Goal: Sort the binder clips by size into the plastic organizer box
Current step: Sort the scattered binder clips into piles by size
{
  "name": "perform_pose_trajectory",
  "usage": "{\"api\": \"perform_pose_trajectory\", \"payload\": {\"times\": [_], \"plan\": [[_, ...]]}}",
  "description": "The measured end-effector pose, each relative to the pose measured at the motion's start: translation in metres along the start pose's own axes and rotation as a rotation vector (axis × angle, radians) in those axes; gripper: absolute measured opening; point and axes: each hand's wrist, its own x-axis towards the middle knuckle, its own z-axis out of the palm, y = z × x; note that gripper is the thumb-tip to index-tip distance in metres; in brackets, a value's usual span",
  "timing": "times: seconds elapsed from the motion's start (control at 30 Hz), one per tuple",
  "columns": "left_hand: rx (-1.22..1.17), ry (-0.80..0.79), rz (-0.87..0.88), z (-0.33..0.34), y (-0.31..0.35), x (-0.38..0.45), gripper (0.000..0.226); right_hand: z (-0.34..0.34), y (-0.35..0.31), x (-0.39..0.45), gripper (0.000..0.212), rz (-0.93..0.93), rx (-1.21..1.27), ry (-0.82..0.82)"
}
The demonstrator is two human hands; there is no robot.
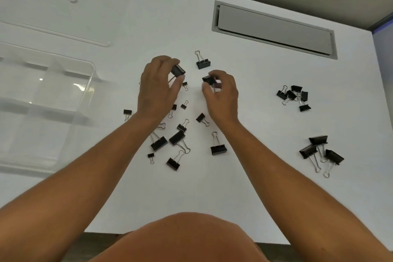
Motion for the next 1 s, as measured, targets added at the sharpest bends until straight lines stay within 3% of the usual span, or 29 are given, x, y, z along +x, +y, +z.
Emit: {"api": "perform_pose_trajectory", "payload": {"times": [0.1,0.2,0.4,0.53,0.8,1.0], "plan": [[-0.171,0.023,-0.019,-0.010,0.035,-0.022,0.034,-0.030,-0.009,-0.026,0.020,0.168,0.287,0.039],[-0.274,-0.134,-0.014,-0.001,0.077,-0.053,0.032,-0.064,0.000,-0.060,0.021,0.262,0.374,0.048],[-0.452,-0.515,-0.270,0.047,0.158,-0.116,0.031,-0.134,0.056,-0.133,0.019,0.298,0.136,0.076],[-0.443,-0.665,-0.331,0.092,0.193,-0.137,0.030,-0.182,0.096,-0.164,0.026,0.254,-0.050,0.174],[-0.166,-0.683,-0.223,0.169,0.260,-0.147,0.032,-0.269,0.170,-0.166,0.034,0.159,-0.394,0.354],[-0.221,-0.613,-0.369,0.204,0.278,-0.161,0.023,-0.302,0.221,-0.146,0.036,0.001,-0.411,0.243]]}}
